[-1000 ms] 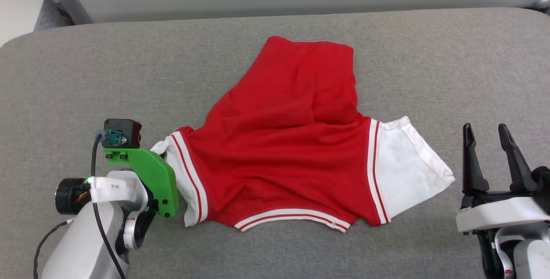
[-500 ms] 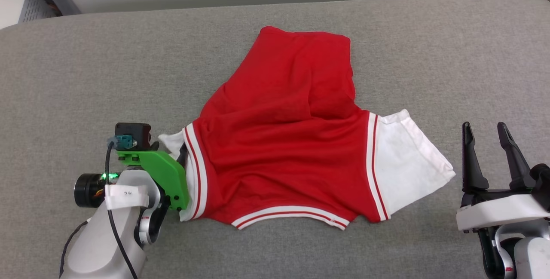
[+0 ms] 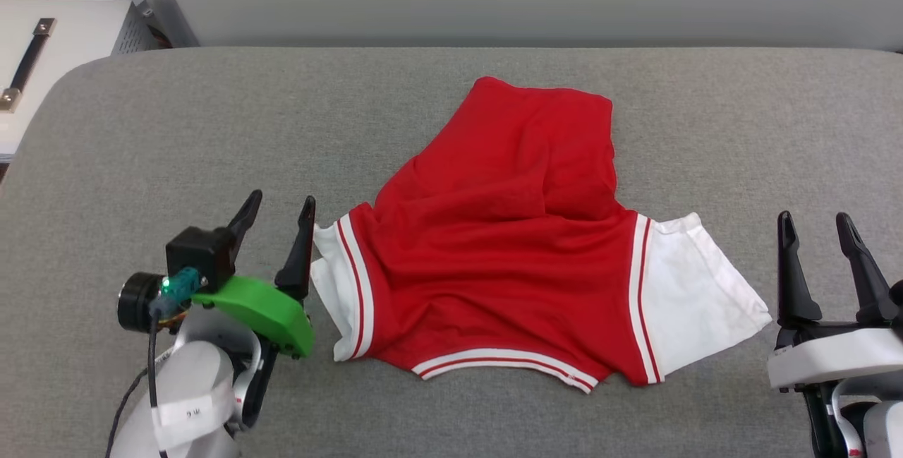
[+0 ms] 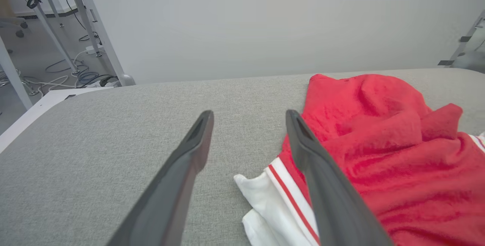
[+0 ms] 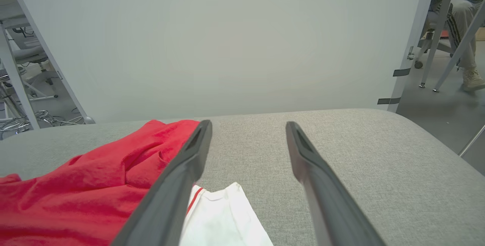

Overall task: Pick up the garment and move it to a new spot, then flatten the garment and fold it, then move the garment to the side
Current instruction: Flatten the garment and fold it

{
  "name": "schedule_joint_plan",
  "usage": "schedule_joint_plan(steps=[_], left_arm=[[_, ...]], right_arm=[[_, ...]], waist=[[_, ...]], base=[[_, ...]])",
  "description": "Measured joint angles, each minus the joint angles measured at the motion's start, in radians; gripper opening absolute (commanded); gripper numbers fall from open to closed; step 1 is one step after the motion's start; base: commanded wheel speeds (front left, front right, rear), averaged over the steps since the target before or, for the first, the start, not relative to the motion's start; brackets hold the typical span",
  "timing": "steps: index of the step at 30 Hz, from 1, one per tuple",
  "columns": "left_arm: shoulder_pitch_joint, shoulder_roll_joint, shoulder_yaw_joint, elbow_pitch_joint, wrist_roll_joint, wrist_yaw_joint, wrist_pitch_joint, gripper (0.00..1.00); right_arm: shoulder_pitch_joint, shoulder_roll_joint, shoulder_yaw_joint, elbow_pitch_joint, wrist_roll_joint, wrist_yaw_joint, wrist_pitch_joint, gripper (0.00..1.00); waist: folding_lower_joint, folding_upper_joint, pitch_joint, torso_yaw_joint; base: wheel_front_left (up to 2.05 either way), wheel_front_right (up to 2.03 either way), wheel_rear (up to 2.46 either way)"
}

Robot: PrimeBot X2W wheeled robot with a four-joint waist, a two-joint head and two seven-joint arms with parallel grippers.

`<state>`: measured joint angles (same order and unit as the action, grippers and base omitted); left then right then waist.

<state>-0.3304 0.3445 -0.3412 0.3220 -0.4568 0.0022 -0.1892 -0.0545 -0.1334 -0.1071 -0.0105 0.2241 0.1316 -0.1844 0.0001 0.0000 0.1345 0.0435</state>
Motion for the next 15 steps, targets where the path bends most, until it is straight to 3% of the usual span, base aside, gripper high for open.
schedule_joint_plan(steps=[6,15], left_arm=[[0.098,-0.017,0.0,-0.098,0.051,-0.004,-0.066,1.0],[0.247,-0.115,0.094,-0.238,0.188,-0.012,-0.067,1.0]], right_arm=[[0.036,0.0,-0.012,-0.003,0.005,0.0,0.006,1.0],[0.037,-0.004,-0.004,0.0,0.01,0.0,0.008,1.0]], waist=[[0.0,0.0,-0.033,0.027],[0.0,0.0,-0.054,0.033]], base=[[0.0,0.0,0.0],[0.0,0.0,0.0]])
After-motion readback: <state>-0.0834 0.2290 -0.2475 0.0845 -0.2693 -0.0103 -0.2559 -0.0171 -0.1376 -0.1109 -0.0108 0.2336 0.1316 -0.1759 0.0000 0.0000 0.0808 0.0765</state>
